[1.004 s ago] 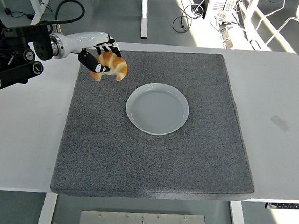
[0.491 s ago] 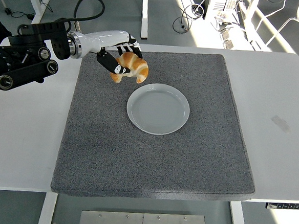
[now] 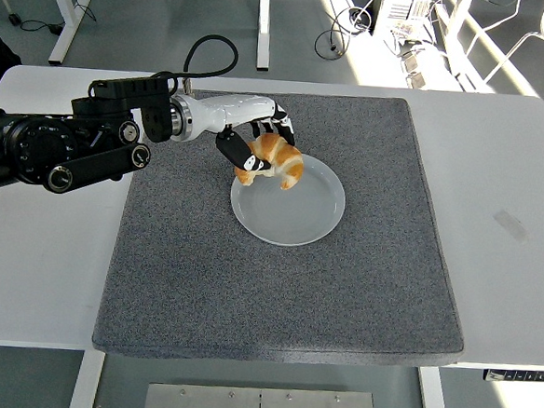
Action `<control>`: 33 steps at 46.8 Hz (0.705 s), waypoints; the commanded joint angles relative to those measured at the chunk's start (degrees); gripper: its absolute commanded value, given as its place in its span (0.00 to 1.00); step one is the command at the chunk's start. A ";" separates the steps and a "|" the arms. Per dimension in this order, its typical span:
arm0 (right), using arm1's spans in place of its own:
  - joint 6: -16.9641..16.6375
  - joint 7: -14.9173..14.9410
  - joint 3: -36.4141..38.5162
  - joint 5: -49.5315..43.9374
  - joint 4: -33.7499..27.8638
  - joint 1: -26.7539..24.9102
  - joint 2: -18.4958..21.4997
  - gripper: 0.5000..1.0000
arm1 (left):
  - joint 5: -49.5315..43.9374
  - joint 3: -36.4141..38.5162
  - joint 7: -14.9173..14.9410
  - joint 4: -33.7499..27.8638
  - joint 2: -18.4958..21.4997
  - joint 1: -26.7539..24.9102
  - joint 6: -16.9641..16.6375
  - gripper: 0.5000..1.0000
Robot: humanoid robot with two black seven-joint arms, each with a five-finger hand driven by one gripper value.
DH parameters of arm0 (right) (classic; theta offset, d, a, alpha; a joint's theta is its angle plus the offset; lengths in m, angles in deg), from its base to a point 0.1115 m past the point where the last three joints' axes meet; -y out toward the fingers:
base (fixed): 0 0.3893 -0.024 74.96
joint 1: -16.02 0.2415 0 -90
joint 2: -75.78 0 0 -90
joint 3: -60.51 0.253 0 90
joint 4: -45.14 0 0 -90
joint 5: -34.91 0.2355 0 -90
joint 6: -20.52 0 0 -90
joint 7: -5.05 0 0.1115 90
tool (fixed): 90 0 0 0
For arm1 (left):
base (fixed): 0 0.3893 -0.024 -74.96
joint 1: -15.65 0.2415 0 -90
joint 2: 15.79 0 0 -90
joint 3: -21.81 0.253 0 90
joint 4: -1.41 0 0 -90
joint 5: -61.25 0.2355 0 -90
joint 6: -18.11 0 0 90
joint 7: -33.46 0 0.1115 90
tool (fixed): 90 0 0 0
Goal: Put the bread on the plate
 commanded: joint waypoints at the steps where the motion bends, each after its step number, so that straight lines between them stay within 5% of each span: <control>1: 0.01 -0.03 0.00 0.00 0.00 0.07 0.00 1.00 | 0.09 0.20 0.00 0.11 -0.38 0.46 -0.01 0.23; 33: 0.01 -0.03 0.00 0.00 0.00 -0.02 0.00 1.00 | 0.44 3.54 -0.09 4.94 -4.69 3.62 -1.59 0.26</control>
